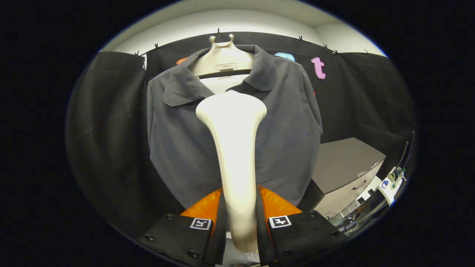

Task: Iron the clothes twice with a garment steamer, once on the left side and once on the right side.

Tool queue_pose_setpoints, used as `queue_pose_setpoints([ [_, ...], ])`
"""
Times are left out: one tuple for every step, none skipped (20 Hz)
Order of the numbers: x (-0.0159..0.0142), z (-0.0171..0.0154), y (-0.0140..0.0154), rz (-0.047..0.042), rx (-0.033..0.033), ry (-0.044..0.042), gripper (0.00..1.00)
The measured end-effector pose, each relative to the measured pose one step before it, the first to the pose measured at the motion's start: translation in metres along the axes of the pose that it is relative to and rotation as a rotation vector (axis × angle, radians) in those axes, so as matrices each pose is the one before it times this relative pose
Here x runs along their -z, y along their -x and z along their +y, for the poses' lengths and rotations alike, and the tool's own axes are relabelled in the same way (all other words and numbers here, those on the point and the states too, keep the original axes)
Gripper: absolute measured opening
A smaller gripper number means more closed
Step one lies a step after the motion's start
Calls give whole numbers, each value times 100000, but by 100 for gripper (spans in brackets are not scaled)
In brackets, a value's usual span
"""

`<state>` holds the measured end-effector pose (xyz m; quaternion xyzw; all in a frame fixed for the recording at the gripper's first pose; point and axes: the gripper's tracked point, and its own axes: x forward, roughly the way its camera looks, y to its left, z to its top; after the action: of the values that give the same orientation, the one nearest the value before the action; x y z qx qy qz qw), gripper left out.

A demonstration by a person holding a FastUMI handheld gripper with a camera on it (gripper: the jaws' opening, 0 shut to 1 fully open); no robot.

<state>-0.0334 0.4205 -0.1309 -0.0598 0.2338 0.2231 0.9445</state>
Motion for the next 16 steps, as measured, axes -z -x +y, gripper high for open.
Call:
queue_pose_setpoints([
  [-58, 729, -101, 269, -903, 982, 43],
  [188, 650, -62, 574, -512, 952, 43],
  [264, 417, -171, 702, -318, 733, 43],
  [280, 494, -280, 797, -247, 618, 43],
  [341, 364, -340, 1077, -179, 496, 43],
  [319, 326, -407, 1007, -117, 297, 43],
  [407, 246, -415, 1173, -181, 136, 43],
  [492, 185, -334, 1260, -193, 87, 43],
  [470, 159, -324, 1375, -175, 11, 43],
  [574, 183, -299, 1459, -209, -20, 43],
  [499, 101, -180, 1183, -283, -163, 43],
  [678, 108, -60, 1308, -437, 43, 43],
  [484, 207, -366, 1145, -339, -31, 43],
  [549, 206, -108, 1006, -316, 20, 43],
  [548, -35, -115, 1170, -235, 67, 43],
  [543, 72, -128, 1386, -289, 97, 43],
])
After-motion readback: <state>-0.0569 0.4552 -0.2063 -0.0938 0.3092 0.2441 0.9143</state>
